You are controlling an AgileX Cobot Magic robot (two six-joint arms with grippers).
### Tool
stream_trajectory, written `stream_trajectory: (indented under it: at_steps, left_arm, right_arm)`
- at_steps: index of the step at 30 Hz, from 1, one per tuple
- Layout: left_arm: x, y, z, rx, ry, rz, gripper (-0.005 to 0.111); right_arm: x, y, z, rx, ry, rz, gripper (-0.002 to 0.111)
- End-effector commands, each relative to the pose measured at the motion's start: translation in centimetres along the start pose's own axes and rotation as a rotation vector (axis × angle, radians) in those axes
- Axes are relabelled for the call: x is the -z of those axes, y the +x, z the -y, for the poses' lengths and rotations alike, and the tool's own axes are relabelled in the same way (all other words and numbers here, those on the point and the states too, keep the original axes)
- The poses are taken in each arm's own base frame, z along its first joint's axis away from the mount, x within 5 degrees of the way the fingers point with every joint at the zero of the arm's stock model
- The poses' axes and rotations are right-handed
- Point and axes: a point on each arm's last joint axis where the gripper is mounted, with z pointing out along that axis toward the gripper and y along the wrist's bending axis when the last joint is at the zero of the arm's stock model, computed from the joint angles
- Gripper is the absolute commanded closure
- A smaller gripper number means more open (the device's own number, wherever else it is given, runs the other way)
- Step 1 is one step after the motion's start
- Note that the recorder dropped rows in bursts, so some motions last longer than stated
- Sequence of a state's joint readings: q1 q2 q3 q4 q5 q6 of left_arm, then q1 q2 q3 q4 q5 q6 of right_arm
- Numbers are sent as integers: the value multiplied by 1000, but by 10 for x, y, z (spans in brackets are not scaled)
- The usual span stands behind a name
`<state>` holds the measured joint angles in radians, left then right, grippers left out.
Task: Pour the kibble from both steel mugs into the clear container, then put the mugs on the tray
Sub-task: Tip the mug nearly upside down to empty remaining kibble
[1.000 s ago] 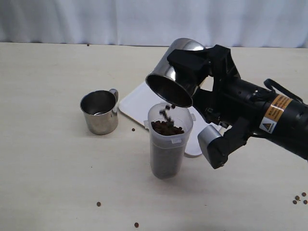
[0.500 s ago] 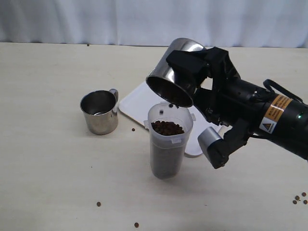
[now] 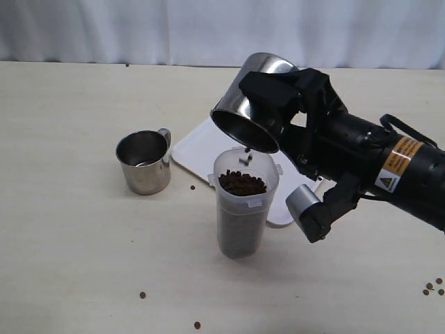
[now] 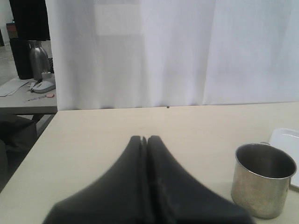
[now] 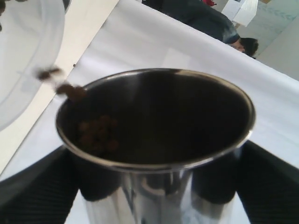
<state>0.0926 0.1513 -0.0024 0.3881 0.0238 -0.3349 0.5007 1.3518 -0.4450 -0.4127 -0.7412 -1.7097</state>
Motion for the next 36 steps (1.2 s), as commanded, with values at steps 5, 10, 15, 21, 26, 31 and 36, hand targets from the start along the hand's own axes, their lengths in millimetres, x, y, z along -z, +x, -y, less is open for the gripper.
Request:
stream_trajectory:
  at_steps: [5,10,15,21,26,31,36]
  left_arm:
    - [1,0,0,5,1,12,107]
    - [1,0,0,5,1,12,107]
    - [1,0,0,5,1,12,107]
    - [1,0,0,7,1,12,107]
    - [1,0,0,7,1,12,107]
    - [1,0,0,7,1,12,107]
    - [1,0,0,7,1,12,107]
  right_arm:
    - [-1,0,5,48,37,10,103]
    - [-1,0,5,79,37,9,103]
    - [-1,0,5,106,37,9,103]
    - [-1,0,5,123,40,8,103]
    - [-1,-1,7,159,59,14,103]
    - [-1,-1,7,180,63,19,103]
    - [-1,-1,7,202,63,19,100]
